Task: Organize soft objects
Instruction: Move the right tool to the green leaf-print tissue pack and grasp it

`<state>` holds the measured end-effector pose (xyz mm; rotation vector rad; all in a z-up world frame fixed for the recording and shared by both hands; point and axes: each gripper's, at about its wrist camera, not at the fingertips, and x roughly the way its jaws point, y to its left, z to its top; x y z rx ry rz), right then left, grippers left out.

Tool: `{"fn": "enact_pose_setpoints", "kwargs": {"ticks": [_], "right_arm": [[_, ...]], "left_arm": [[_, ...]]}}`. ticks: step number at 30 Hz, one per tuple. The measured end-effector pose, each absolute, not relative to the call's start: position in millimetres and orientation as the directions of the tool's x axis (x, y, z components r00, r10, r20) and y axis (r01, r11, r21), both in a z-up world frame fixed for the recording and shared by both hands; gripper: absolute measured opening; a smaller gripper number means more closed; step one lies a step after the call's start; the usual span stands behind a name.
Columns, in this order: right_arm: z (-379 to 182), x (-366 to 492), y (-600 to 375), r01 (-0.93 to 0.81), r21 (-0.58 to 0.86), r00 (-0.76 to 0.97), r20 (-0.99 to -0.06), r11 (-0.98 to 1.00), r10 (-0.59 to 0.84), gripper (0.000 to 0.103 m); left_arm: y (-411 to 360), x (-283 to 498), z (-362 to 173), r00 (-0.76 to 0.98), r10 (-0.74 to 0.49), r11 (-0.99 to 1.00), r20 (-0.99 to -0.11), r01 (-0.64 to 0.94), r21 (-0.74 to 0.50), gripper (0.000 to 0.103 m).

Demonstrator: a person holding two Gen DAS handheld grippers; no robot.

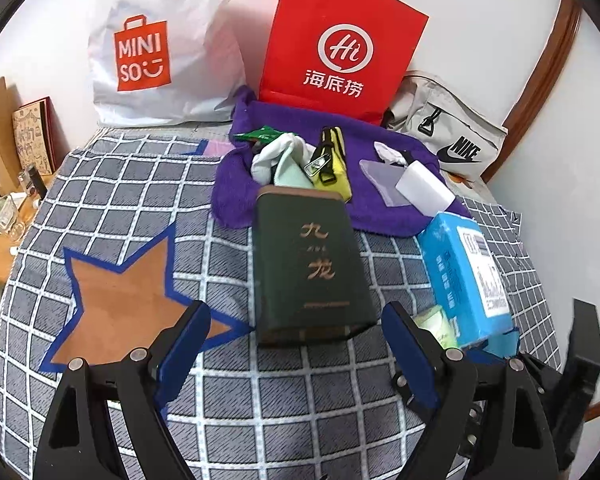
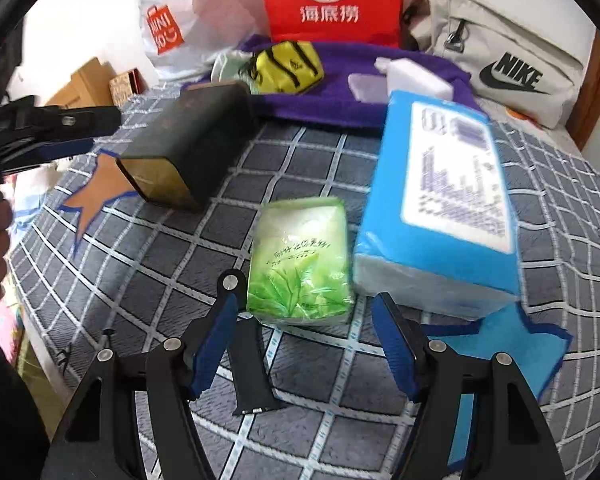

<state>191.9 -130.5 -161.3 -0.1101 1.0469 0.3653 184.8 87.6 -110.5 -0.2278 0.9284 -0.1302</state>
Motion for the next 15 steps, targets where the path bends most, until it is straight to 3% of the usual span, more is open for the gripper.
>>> {"fn": "enact_pose_setpoints", "kwargs": {"ticks": [7,10,15], "right_arm": [[-176.3,198.4,-123.3,-0.296,0.108,0.461,-0.854,0.949,0.241,0.07],[-175.1,194.7,-124.3,-0.302,0.086,0.481,-0.846,0.949,0.229,0.051],[-160.1,178.5,-131.9,-0.319,0.11,0.495,-0.828,0.942,0.264,0.051]], "left_arm": [[99.5,171.2,-123.2,0.57,-0.177,0.975,-0.802,-0.011,-0.223,0.087],[99.7,165.4,-126.8,0.563,-0.175,0.975,-0.808,-0.015,-0.221,0.087],[92.1,154.1,-130.1,0.552,-0.173,0.976,-0.816,-0.014,-0.216,0.087]]}}
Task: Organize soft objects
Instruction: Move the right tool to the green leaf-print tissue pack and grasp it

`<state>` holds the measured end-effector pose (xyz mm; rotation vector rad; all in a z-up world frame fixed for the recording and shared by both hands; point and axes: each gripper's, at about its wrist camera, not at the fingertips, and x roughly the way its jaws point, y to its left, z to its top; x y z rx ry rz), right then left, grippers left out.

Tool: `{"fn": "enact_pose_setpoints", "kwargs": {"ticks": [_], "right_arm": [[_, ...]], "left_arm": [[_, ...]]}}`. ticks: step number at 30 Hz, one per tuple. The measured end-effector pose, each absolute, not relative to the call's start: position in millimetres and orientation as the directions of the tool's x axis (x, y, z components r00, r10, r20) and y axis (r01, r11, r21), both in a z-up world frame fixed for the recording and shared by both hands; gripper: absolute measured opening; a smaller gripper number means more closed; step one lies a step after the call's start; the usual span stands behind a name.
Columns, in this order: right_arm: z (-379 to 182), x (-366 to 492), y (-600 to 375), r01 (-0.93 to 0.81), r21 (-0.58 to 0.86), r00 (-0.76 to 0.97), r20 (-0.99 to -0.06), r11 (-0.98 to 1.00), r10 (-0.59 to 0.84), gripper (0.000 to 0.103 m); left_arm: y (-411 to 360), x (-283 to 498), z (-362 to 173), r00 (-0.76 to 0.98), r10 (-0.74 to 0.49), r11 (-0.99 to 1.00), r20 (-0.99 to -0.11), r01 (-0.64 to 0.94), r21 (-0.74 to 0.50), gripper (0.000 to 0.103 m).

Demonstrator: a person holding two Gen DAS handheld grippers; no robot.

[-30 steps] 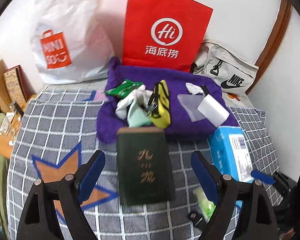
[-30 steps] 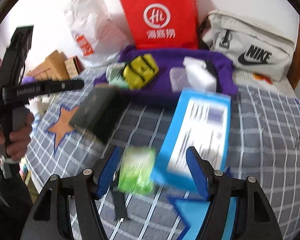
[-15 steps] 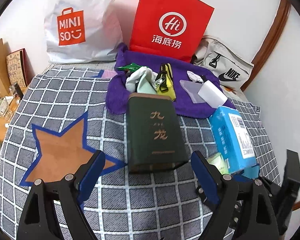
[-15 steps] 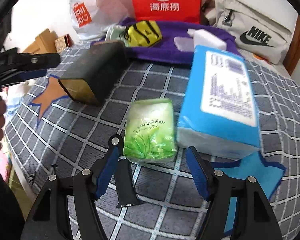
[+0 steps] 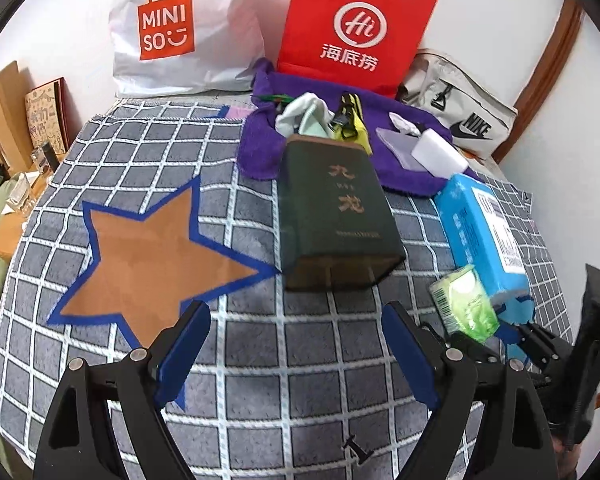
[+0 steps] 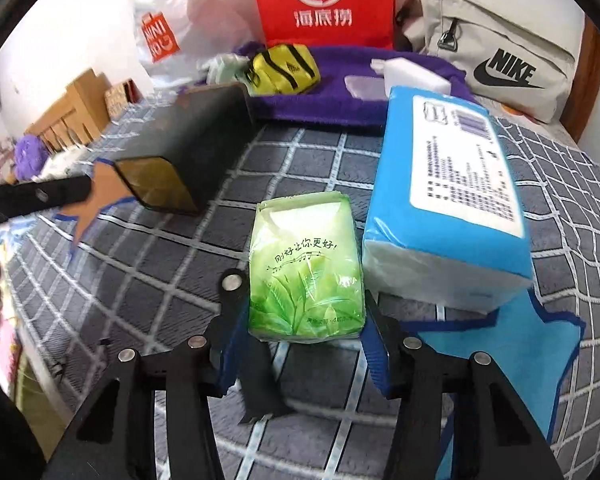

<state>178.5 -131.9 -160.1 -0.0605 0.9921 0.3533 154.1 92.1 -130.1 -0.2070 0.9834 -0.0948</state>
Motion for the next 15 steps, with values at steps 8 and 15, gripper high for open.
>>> {"fn": "enact_pose_setpoints", "kwargs": {"ticks": [8,15], "right_arm": [[-141.1,136.1,-149.9,-0.374,0.12,0.498,-0.811,0.919,0.308,0.051],[-148.3,121.7,-206.7,-0.286,0.047,0.541,-0.817,0.957,0.202,0.051]], "left_arm": [[66.1,134.1,-142.0,0.515,-0.175,0.979,-0.839,-0.003,-0.206,0.086],[29.2,123.8,-157.2,0.471,-0.246,0.968,-0.847,0.076,-0.239,0.086]]}}
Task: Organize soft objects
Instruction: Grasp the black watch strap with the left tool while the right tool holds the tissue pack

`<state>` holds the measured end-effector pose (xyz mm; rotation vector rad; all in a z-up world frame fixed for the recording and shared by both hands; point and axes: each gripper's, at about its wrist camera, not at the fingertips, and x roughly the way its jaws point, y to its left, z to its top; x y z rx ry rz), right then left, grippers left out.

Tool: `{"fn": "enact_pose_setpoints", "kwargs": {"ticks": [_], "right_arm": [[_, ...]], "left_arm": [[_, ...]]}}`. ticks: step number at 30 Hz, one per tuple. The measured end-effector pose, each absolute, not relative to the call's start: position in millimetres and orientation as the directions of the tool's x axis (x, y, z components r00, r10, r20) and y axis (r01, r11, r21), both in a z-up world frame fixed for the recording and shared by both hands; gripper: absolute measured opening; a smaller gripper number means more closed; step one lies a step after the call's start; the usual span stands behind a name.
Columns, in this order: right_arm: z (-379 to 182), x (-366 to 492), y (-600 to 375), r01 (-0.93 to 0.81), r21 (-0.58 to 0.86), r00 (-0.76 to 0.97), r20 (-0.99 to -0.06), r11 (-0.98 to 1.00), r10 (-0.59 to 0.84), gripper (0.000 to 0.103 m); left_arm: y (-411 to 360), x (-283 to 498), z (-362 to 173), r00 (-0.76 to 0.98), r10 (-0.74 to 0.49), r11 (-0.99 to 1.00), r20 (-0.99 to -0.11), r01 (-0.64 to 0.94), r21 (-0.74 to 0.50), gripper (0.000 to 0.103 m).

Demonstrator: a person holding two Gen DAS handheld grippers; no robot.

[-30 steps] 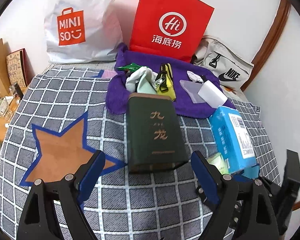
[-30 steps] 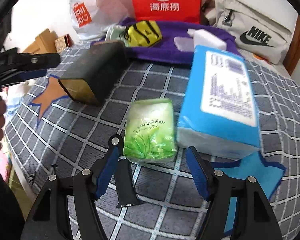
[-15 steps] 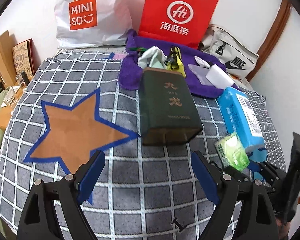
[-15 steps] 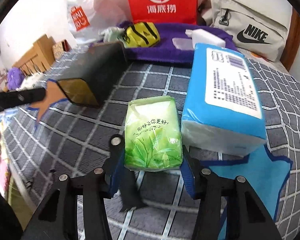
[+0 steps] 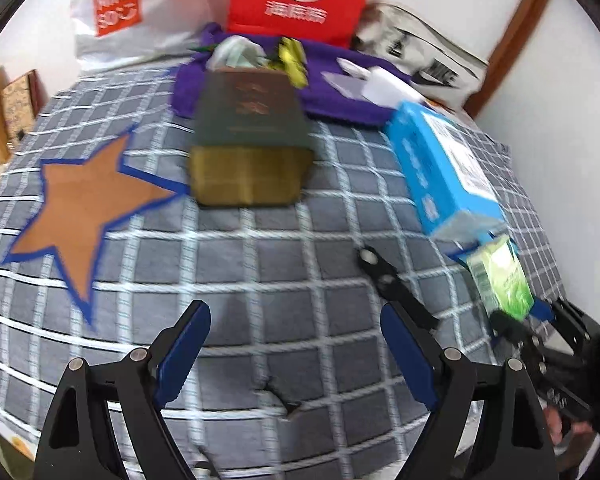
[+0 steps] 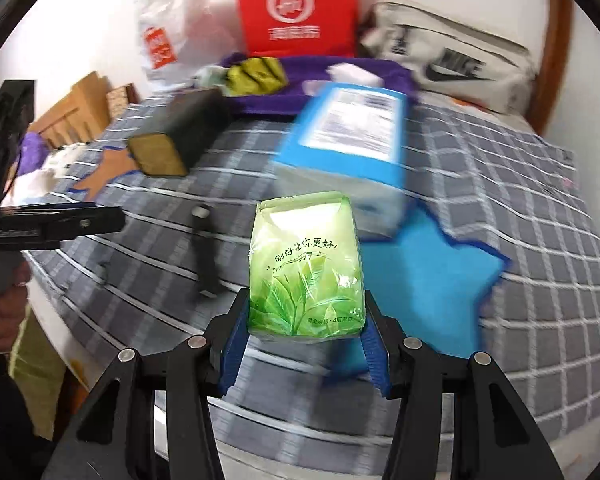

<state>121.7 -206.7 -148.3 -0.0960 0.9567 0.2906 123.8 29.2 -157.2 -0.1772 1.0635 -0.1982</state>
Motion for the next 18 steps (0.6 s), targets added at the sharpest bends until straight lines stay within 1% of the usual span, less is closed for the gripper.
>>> {"fn": "enact_pose_setpoints", "kwargs": {"ticks": [4,7,9,12,13,16,18], "right_arm": [[-155.9,123.6,-233.9,-0.242,0.029,0.545,-0.823,0.97,0.161,0.051],[-163.1,125.5,-248.9,-0.22,0.016,0.547,-0.826,0.975,0.137,0.052],[-170.0,127.0,-259.2,-0.211,0.041,0.537,-0.83,0.977,0.151,0.052],[-175.1,125.6,-268.4,-0.207,0.085,0.534,-0.825,0.975,0.185,0.054],[-175.4,124.5,-269.3,-0.213,0.086,0.537,-0.822,0.973,0.19,0.056],[-175.1,120.0,-272.3,-0.234,0.067,0.549,-0.814,0.97,0.189,0.068],[-174.9,119.5,-274.9,-0.232,0.063,0.556,-0.81,0.971,0.186,0.071]], "left_arm": [[3.1,126.7,-166.2,0.426,-0.282,0.959,-0.86,0.122,-0.254,0.086],[-19.3,129.7,-170.0,0.409,-0.293,0.955,-0.864,0.169,-0.244,0.086],[-33.9,134.9,-176.1,0.386,-0.285,0.956,-0.877,0.185,-0.229,0.086],[-50.1,140.8,-178.1,0.41,-0.239,0.965,-0.88,0.198,-0.17,0.086],[-55.4,144.6,-178.6,0.409,-0.241,0.964,-0.88,0.208,-0.168,0.086],[-67.3,155.4,-177.3,0.414,-0.251,0.961,-0.875,0.214,-0.175,0.085],[-73.7,159.3,-176.7,0.422,-0.27,0.956,-0.865,0.222,-0.191,0.084]]}}
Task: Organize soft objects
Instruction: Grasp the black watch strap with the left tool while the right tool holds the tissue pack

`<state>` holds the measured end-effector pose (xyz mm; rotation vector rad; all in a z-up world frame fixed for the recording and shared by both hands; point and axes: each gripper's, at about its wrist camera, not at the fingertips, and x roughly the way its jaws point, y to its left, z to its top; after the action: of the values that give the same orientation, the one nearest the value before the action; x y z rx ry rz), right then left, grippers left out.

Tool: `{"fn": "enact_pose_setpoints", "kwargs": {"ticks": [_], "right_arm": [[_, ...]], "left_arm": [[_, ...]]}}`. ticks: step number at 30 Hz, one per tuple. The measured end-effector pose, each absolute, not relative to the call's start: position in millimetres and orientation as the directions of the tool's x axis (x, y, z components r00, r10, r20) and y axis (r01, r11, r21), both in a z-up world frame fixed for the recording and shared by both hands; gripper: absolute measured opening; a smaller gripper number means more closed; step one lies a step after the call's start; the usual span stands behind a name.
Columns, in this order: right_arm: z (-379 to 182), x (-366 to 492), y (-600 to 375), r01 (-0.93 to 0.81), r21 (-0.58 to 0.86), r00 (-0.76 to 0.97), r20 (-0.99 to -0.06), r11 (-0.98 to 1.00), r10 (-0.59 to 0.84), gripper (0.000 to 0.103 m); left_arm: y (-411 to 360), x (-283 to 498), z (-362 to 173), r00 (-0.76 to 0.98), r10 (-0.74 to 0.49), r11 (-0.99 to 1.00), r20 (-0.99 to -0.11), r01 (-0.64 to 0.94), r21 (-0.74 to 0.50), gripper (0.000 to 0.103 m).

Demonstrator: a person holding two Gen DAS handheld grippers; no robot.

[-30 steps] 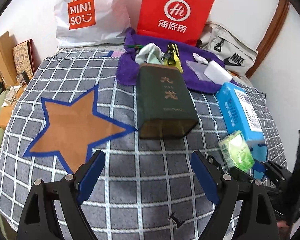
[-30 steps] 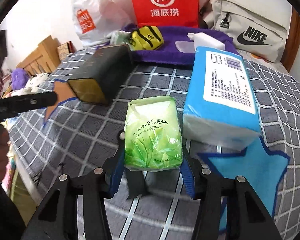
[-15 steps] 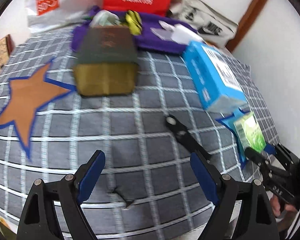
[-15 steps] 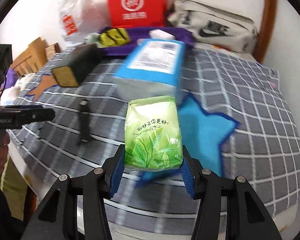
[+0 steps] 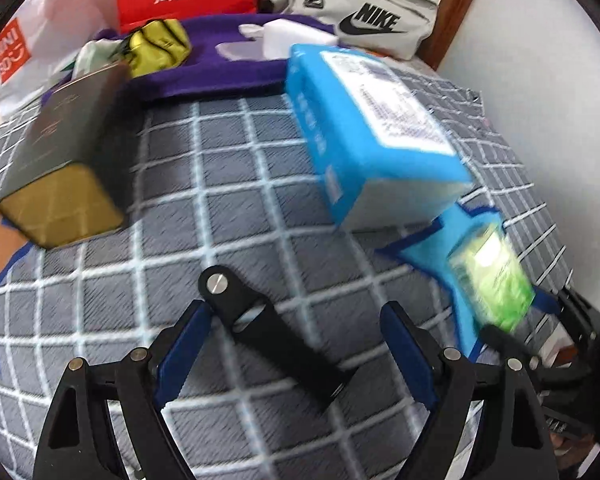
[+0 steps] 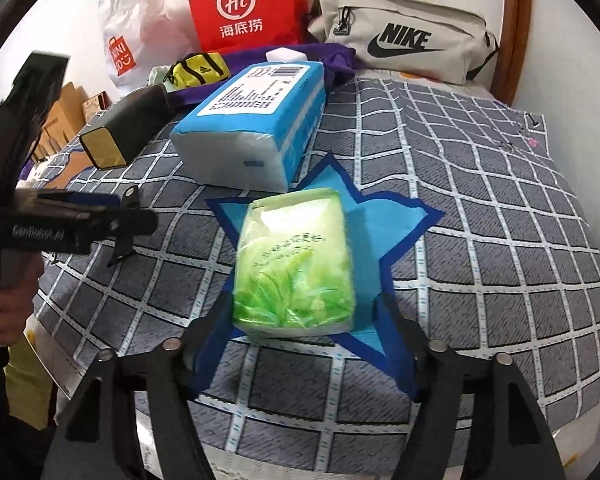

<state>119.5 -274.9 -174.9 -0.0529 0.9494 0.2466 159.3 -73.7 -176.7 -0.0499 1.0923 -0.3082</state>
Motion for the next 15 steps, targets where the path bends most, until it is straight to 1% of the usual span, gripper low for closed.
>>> {"fn": "enact_pose_setpoints", "kwargs": {"ticks": [2,4,5,7,9,10,11,12,13,14,15], "right_arm": [[-176.2,121.5,-280.4,-0.223,0.092,0.553,-0.808,0.971,0.203,0.074],[-177.0,123.0,-283.9,-0.217,0.113,0.551,-0.805,0.97,0.217,0.074],[-176.6,123.3,-284.9,-0.213,0.118,0.556,-0.802,0.97,0.22,0.074],[-175.8,123.8,-284.0,-0.21,0.123,0.564,-0.795,0.97,0.223,0.075],[-176.2,125.5,-281.0,-0.209,0.126,0.571,-0.789,0.97,0.226,0.077],[-176.8,126.7,-279.1,-0.207,0.124,0.574,-0.788,0.971,0.223,0.079],[-177.5,128.3,-276.7,-0.204,0.115,0.579,-0.787,0.972,0.215,0.079],[-178.0,129.3,-275.2,-0.201,0.107,0.584,-0.785,0.974,0.207,0.08],[-178.6,130.5,-273.9,-0.197,0.101,0.589,-0.783,0.975,0.2,0.08],[-179.1,131.4,-273.6,-0.191,0.1,0.591,-0.783,0.977,0.195,0.08],[-179.4,132.0,-272.9,-0.185,0.099,0.592,-0.783,0.978,0.191,0.08]], "left_arm": [[-82.0,159.1,-176.5,0.432,-0.278,0.953,-0.858,0.238,-0.189,0.082],[-85.9,157.6,-175.5,0.436,-0.259,0.956,-0.862,0.242,-0.164,0.081],[-85.1,154.6,-175.2,0.436,-0.25,0.959,-0.864,0.237,-0.158,0.078],[-79.1,151.0,-175.5,0.435,-0.218,0.968,-0.874,0.209,-0.137,0.078],[-74.8,146.1,-175.8,0.445,-0.159,0.98,-0.881,0.182,-0.085,0.064],[-74.4,142.6,-175.6,0.453,-0.141,0.982,-0.88,0.178,-0.066,0.062],[-75.0,139.8,-175.4,0.465,-0.115,0.984,-0.878,0.175,-0.036,0.056],[-75.2,138.3,-175.6,0.471,-0.104,0.984,-0.876,0.177,-0.022,0.048],[-76.1,136.6,-174.2,0.478,-0.12,0.981,-0.87,0.19,-0.03,0.04],[-76.6,135.1,-172.7,0.481,-0.134,0.98,-0.866,0.197,-0.042,0.028],[-76.8,133.9,-171.8,0.48,-0.144,0.977,-0.866,0.206,-0.049,0.022]]}}
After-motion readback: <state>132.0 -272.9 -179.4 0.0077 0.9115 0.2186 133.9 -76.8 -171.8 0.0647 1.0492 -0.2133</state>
